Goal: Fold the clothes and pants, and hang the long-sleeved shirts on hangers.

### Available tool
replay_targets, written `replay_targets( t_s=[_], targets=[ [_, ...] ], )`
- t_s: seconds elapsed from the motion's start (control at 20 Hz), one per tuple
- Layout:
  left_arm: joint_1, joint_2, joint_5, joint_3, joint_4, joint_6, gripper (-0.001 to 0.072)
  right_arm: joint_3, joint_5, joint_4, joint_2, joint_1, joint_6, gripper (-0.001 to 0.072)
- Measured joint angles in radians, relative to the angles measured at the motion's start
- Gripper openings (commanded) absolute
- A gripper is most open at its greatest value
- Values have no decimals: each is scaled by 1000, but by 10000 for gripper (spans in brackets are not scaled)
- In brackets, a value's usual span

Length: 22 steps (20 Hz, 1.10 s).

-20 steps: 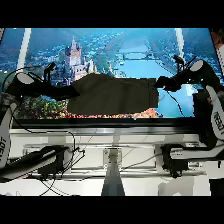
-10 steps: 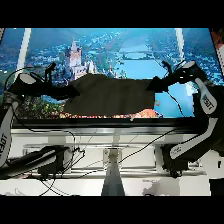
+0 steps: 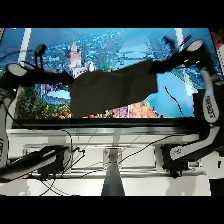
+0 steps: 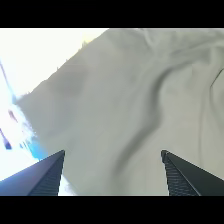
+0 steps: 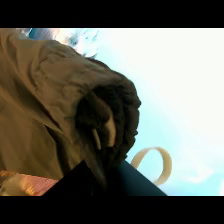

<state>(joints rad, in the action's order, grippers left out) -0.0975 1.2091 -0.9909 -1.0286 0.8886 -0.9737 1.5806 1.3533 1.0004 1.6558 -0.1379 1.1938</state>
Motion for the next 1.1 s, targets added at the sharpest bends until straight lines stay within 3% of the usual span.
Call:
replay_targets(
  t_s=[0.15, 0.3, 0.4, 0.55, 0.75, 1.1],
  targets=[
    [-2, -73, 14, -66, 0, 32, 692, 143, 61, 179, -123, -80, 203, 24],
    [-3, -134, 26, -93, 0, 51, 692, 278, 201, 357, -243, -184, 414, 24],
    [-3, -155, 30, -100, -2, 56, 692, 357, 316, 466, -318, -269, 502, 24],
    [-1, -170, 31, -105, -22, 58, 692, 417, 411, 580, -424, -412, 569, 25],
    [0, -177, 30, -108, -57, 61, 692, 445, 436, 680, -533, -634, 608, 25],
    [0, -178, 29, -108, -79, 61, 693, 454, 307, 736, -642, -1033, 666, 26]
  ],
)
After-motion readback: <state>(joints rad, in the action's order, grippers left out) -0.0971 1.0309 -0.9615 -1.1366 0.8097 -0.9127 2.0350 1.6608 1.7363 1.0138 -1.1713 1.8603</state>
